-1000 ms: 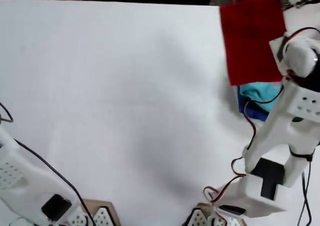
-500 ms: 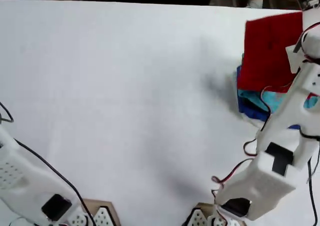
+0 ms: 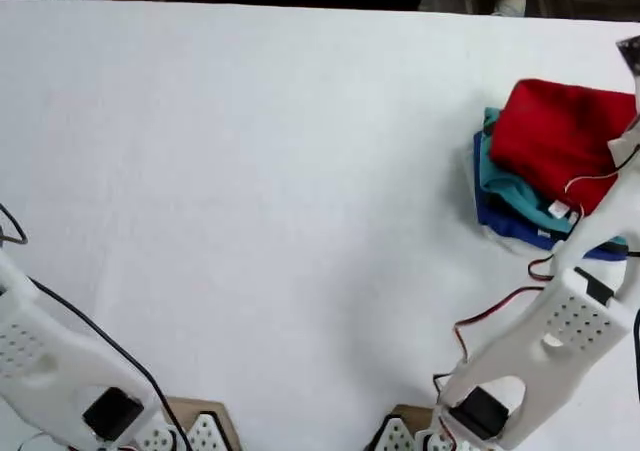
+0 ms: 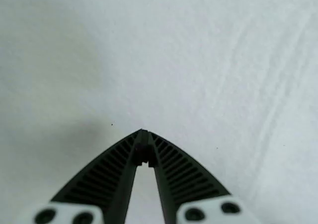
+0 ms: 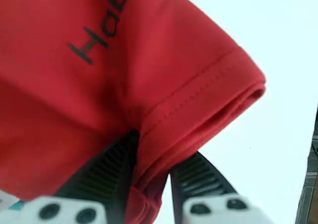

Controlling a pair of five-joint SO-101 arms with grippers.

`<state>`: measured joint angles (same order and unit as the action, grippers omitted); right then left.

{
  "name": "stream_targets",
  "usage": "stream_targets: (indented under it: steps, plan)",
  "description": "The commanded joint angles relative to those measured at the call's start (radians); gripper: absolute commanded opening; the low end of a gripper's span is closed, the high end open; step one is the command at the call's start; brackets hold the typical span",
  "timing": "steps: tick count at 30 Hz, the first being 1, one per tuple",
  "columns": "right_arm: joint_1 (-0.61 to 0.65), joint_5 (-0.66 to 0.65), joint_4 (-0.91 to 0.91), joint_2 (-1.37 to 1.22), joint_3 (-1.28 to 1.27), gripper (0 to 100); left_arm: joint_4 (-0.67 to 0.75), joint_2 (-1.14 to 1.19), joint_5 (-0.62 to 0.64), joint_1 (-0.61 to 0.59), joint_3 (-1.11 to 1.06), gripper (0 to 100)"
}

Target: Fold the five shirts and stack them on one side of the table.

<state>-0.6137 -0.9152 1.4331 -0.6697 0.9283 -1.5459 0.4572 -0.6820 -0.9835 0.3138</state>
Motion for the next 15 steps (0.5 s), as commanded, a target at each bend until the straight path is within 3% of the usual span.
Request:
stream_targets:
  steps: [1,4,10,15]
  plan:
    - [-0.008,-0.009,-0.054,-0.004,0.038,2.2,0.0,-0.015,0.009,0.006,0.004,3]
    - [-0.004,-0.005,-0.067,0.001,0.041,7.4,-0.002,-0.015,0.009,0.006,0.004,3]
    - [0.016,0.13,0.008,0.053,0.183,36.8,-0.023,-0.017,0.008,0.006,0.01,3]
    - [0.124,0.299,0.2,0.133,0.292,33.9,-0.023,-0.017,0.008,0.006,0.01,3]
